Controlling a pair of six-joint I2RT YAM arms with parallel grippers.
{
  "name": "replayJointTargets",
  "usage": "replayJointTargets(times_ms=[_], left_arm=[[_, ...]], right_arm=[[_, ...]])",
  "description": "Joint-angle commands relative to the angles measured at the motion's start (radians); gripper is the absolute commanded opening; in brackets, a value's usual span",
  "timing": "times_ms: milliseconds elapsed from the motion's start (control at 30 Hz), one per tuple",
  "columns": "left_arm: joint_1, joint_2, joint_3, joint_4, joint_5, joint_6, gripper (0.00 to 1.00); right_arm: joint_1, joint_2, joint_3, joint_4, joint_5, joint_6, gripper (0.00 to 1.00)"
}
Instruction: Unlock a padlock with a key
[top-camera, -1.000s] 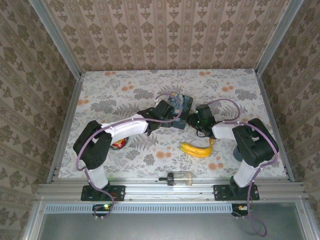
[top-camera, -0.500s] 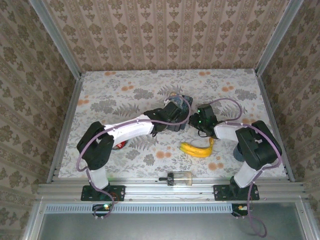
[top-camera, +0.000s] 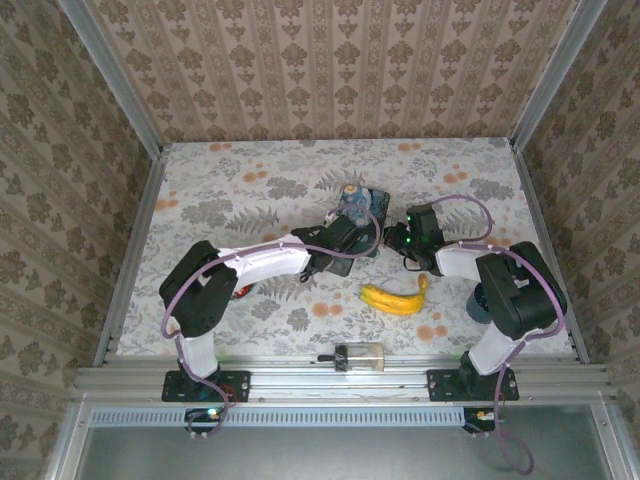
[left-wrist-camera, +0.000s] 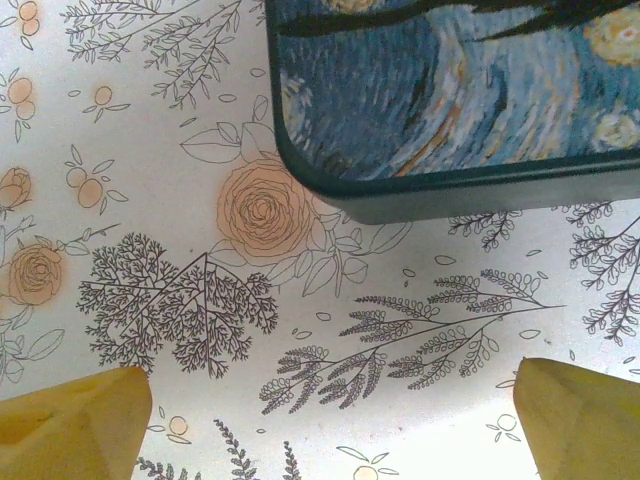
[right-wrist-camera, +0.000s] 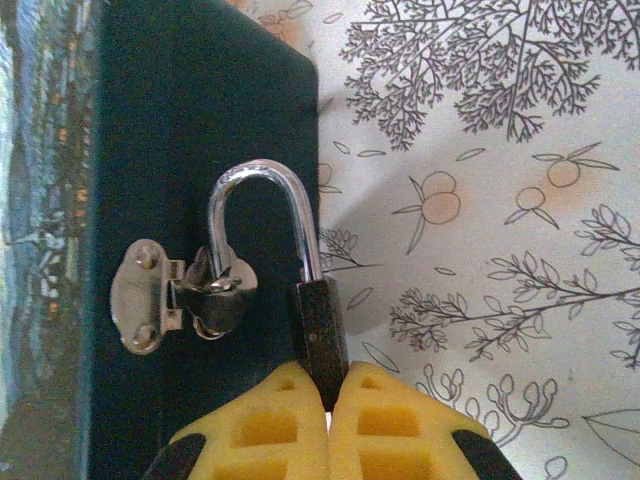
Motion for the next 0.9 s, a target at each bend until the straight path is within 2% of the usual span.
replayJointTargets(times_ms=[0, 200, 400, 633, 867], left_arm=[[0.001, -0.009, -0.012, -0.015, -0.015, -0.016, 0.93], [0.001, -0.015, -0.017, -0.01, -0.012, -0.019, 0.93], [0.002, -0.025, -0.023, -0.009, -0.014, -0.02, 0.93], [0.018, -0.026, -0.023, 0.005, -0.015, -0.023, 0.92], [0.096, -0.018, -0.037, 0.051, -0.017, -0.029, 0.92]], right_arm=[[-0.012, 0.022, 0.023, 0.081, -0.028, 0.052, 0.0], [-0.021, 0.067, 0.028, 0.158, -0.058, 0.111, 0.0], [-0.024, 0.07, 0.043, 0.15, -0.051, 0.11, 0.0], [-0.04, 0.009, 0.018, 0.094, -0.028, 0.097, 0.0], [-0.044, -0.12, -0.032, -0.029, 0.016, 0.052, 0.0]])
